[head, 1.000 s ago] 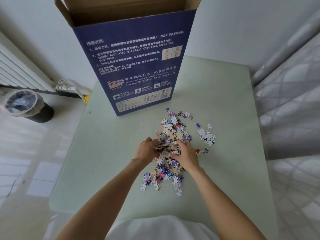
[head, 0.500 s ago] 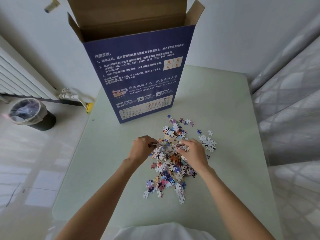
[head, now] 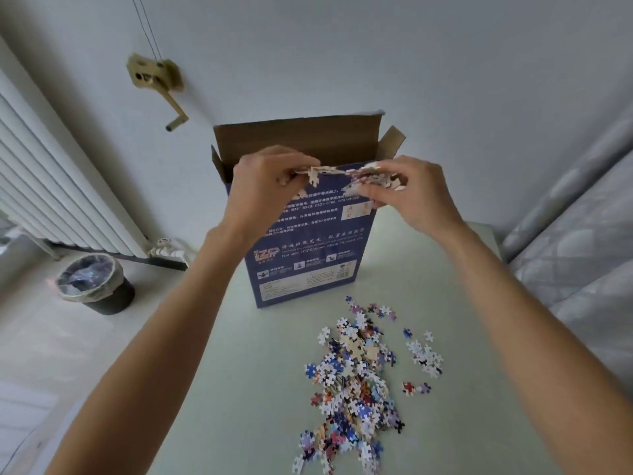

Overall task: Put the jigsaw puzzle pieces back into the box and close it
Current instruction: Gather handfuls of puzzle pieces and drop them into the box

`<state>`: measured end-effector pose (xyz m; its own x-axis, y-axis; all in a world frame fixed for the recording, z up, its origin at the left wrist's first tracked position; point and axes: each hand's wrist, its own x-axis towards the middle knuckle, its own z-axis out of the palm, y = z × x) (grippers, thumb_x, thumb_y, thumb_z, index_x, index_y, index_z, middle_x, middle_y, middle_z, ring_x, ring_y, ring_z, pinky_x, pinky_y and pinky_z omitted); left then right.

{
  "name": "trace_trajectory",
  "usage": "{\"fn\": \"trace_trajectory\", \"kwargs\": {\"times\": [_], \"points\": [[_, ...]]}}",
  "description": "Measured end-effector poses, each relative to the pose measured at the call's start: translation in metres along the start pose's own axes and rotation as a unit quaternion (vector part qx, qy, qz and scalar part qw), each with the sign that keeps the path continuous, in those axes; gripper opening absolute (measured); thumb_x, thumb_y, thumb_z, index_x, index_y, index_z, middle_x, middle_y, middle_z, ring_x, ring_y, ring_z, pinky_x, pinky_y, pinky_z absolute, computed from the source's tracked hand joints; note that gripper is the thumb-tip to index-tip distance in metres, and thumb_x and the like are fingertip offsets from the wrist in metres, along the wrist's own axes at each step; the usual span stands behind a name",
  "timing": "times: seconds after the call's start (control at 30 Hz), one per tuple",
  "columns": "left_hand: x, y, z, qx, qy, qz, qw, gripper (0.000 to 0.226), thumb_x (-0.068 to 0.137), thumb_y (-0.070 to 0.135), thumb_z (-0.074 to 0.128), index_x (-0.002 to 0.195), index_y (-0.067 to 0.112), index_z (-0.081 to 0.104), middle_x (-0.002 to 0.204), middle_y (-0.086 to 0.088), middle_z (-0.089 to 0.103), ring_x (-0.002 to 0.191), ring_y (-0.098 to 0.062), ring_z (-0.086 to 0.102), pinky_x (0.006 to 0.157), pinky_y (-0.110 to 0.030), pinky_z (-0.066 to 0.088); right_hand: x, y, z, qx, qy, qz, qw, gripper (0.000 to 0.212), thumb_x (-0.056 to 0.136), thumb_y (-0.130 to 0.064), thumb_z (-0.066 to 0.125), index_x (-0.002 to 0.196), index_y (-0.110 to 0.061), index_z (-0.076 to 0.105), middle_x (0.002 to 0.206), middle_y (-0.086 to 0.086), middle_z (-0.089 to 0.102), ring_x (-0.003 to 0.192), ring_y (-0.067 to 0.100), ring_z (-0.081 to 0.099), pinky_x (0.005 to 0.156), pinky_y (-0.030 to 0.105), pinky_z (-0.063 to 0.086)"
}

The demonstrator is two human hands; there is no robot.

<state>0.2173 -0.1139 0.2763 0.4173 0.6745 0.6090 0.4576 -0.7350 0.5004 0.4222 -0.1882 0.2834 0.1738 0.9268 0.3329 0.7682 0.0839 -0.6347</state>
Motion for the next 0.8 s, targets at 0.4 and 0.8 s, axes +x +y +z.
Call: {"fn": "trace_trajectory", "kwargs": {"times": [0.4, 0.8], "points": [[0.062, -0.021, 0.001, 0.139, -0.037, 0.005, 0.99, 0.021, 0.083, 0.014, 0.066, 0.103, 0.016, 0.072, 0.101, -0.006, 0.07, 0.086, -0.023, 0.065, 0.08, -0.033, 0.051, 0.099, -0.029, 0.0, -0.145, -0.075, -0.083, 0.983, 0.025, 0.078, -0.029, 0.073, 0.095, -0.011, 0.071, 0.089, 0.006, 0.067, 0.056, 0.007, 0.055, 0.054, 0.022, 0.044], [0.058, -0.029, 0.007, 0.207, -0.049, -0.028, 0.977, 0.022, 0.089, 0.036, 0.058, 0.108, 0.029, 0.068, 0.095, -0.001, 0.072, 0.086, -0.025, 0.064, 0.072, -0.033, 0.048, 0.098, -0.018, 0.012, -0.209, -0.053, -0.116, 0.969, 0.032, 0.084, -0.019, 0.068, 0.115, -0.012, 0.064, 0.102, 0.01, 0.068, 0.092, 0.025, 0.063, 0.076, 0.026, 0.042]]}}
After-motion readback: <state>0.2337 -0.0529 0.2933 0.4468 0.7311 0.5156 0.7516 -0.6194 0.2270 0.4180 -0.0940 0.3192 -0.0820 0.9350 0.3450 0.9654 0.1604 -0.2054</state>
